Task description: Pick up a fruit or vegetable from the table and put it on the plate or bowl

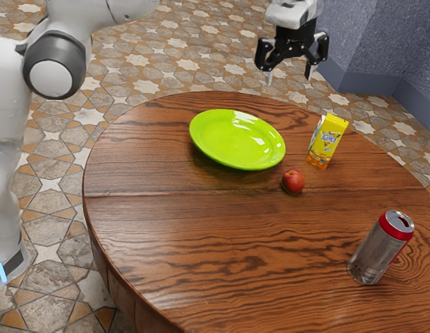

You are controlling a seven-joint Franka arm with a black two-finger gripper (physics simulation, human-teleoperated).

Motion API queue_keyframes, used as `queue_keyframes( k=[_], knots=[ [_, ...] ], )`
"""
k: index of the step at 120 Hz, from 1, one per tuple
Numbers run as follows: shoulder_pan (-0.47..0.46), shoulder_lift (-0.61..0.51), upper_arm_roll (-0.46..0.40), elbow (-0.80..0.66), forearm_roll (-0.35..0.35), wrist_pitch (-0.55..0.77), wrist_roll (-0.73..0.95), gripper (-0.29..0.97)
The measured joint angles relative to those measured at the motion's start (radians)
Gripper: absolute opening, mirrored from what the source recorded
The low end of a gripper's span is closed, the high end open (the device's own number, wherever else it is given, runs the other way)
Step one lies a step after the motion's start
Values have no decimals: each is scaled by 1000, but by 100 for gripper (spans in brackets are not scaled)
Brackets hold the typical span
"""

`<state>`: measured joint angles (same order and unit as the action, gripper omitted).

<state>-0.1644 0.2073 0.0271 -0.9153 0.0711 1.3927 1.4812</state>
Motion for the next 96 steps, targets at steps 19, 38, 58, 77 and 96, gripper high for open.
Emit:
queue_keyframes(
  k=[19,38,58,77,96],
  knots=[
    [-6,94,2,-30,12,-20,-62,68],
    [-2,170,2,-31,14,-16,-117,68],
    [9,245,3,-30,11,13,-162,68],
    [55,290,5,-30,9,56,-198,68],
    [95,309,5,-31,9,83,-226,68]
  ],
)
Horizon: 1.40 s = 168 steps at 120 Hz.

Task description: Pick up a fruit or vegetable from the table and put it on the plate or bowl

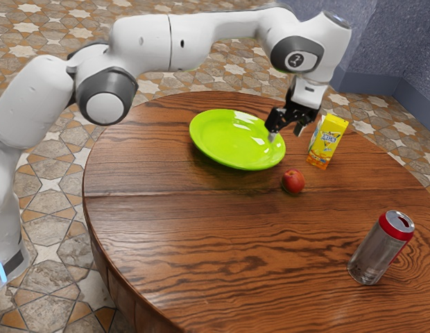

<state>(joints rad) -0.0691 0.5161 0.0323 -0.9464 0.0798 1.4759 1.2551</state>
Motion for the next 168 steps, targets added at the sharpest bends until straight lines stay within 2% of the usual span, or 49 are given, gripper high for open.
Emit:
queue_keyframes(
  k=[40,77,168],
  knots=[
    [39,64,-2,1,-2,41,-40,68],
    [39,69,-3,0,-39,63,-57,68],
    [41,91,-5,0,-60,84,-70,68]
  ],
)
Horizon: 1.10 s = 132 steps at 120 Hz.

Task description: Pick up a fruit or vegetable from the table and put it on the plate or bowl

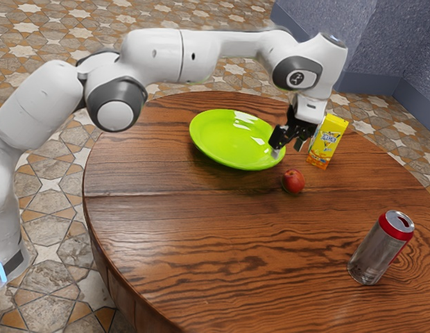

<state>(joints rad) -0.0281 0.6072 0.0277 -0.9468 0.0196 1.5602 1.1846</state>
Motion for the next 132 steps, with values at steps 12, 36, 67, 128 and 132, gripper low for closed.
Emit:
queue_keyframes(
  k=[12,36,67,128,132],
  knots=[
    [-4,9,-4,0,-9,6,-1,68],
    [6,35,-8,0,-15,26,-2,68],
    [14,53,-8,0,-24,52,-4,68],
    [7,112,-23,0,-45,127,-11,68],
    [7,113,-23,0,-45,132,-11,68]
  ],
)
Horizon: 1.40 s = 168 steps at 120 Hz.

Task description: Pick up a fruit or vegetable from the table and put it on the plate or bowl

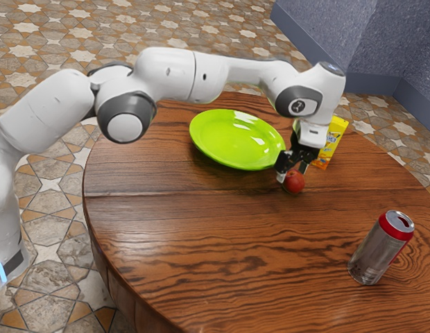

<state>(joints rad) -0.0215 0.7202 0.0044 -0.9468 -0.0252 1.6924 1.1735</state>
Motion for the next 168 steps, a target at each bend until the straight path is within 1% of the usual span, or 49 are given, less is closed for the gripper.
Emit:
queue_keyframes(
  k=[4,14,28,40,74,85,91,118,123,128,140,145,151,158,168],
  knots=[
    [0,4,0,0,0,5,0,70],
    [0,17,-1,1,0,19,-2,69],
    [1,25,-1,0,-1,35,-3,68],
    [1,26,-1,0,-1,44,-4,64],
    [2,40,-1,0,-1,61,-6,45],
    [1,44,-1,0,1,67,-6,33],
    [0,44,-1,0,3,73,-7,28],
    [-11,33,0,0,12,93,-9,23],
    [-15,15,1,1,14,95,-9,22],
    [-18,-30,2,1,16,94,-9,19],
    [-12,-190,12,2,20,72,-6,19],
    [-7,-263,27,2,21,56,-3,20],
    [-3,-325,54,2,22,35,1,21],
    [2,-375,86,2,21,12,7,20],
    [7,-410,103,1,22,-19,16,20]
  ],
)
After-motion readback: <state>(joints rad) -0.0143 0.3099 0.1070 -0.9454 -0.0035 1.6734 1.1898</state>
